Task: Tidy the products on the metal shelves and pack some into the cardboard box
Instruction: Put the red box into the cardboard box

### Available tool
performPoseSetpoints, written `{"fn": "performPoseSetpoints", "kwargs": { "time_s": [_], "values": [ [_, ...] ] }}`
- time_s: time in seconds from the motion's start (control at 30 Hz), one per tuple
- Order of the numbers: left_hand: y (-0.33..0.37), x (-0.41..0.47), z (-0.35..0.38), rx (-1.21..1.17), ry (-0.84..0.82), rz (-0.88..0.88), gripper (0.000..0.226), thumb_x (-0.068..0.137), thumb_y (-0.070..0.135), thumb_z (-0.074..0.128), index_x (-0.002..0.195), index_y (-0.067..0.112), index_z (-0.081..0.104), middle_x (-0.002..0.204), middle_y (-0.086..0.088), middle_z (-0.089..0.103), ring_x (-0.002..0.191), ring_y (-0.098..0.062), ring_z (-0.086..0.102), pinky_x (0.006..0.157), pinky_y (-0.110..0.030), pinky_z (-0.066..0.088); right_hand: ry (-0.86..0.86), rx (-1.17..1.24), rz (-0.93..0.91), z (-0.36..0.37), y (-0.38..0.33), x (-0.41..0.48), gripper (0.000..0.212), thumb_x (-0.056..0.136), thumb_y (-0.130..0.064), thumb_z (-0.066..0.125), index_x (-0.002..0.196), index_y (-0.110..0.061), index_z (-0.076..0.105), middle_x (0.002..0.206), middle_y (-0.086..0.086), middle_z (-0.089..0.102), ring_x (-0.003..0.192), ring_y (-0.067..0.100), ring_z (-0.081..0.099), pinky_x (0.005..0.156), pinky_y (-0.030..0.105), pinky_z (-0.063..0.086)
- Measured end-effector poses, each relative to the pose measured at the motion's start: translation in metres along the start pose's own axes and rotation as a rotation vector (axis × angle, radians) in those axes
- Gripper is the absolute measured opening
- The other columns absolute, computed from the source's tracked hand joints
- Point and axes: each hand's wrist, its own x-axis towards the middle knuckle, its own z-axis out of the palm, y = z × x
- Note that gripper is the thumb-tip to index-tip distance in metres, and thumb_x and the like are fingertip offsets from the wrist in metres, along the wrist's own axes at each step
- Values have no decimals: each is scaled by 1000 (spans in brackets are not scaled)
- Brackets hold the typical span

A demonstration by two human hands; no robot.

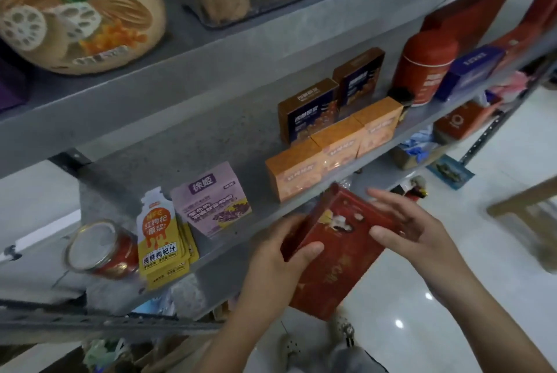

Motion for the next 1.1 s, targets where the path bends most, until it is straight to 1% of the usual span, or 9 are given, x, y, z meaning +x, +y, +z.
{"fn": "performPoseSetpoints", "kwargs": {
  "time_s": [0.17, 0.3, 0.43, 0.53, 0.63, 0.73, 0.83, 1.0, 1.1],
  "values": [
    [2, 6, 29, -273, 171, -147, 39, 69, 48, 80, 104, 34, 69, 96, 9, 75, 89, -15, 73, 85, -47, 58, -81, 110, 246, -22, 17, -27, 81, 55, -42, 89, 127, -23, 57, 115, 1, 71, 104, 18, 68, 90, 28, 55],
    [11, 0, 69, -421, 224, -185, 40, 76, 28, 74, 111, 10, 67, 97, -7, 76, 89, -26, 73, 78, -42, 60, -118, 113, 341, -33, 26, -48, 49, 67, -23, 77, 114, -10, 68, 105, 9, 74, 97, 26, 71, 80, 29, 57],
    [21, -11, 123, -485, 271, -160, 46, 69, 33, 84, 108, 14, 67, 99, -10, 75, 92, -32, 72, 85, -55, 56, -54, 144, 316, -77, 25, -66, 42, 65, -20, 75, 104, -6, 71, 97, 13, 75, 90, 27, 72, 71, 23, 56],
    [38, -25, 177, -323, 172, 10, 51, 76, 47, 78, 120, 31, 59, 121, -1, 68, 100, -9, 69, 82, -35, 60, -11, 140, 311, -137, 18, -83, 42, 64, -15, 84, 103, -5, 72, 94, 12, 75, 86, 27, 73, 68, 24, 57],
    [56, -40, 234, 162, 115, 343, 79, 75, 78, 54, 144, 48, 32, 152, 17, 37, 135, 6, 38, 107, -31, 41, 134, 190, 320, -215, 12, -100, 26, 79, -15, 71, 100, -1, 72, 90, 14, 75, 78, 24, 73, 65, 24, 58],
    [59, -39, 296, 746, 42, 952, 72, 90, 68, 43, 148, 26, 35, 155, 5, 35, 146, -6, 24, 118, -27, 21, 299, 251, 328, -290, 11, -120, 26, 82, -12, 69, 98, 8, 70, 86, 19, 74, 73, 25, 71, 57, 24, 57],
    [69, -39, 367, 913, -49, 1275, 69, 86, 47, 68, 142, 14, 44, 144, -7, 52, 138, -22, 43, 115, -43, 34, 406, 340, 341, -344, 7, -148, 29, 83, -12, 69, 99, 12, 68, 90, 25, 72, 78, 32, 71, 58, 27, 58],
    [106, -46, 458, 768, -63, 1378, 37, 92, 25, 58, 123, 8, 67, 124, -7, 67, 120, -21, 61, 106, -39, 46, 497, 313, 330, -411, -4, -194, 38, 90, -40, 61, 99, -5, 71, 94, 16, 75, 84, 28, 73, 67, 30, 59],
    [122, -46, 492, 532, -187, 1113, 40, 87, 31, 63, 123, 13, 66, 121, 6, 67, 112, -10, 62, 99, -20, 47, 646, 229, 310, -450, 4, -212, 47, 92, -52, 49, 104, -11, 67, 99, 8, 73, 88, 23, 72, 78, 35, 58]
  ]
}}
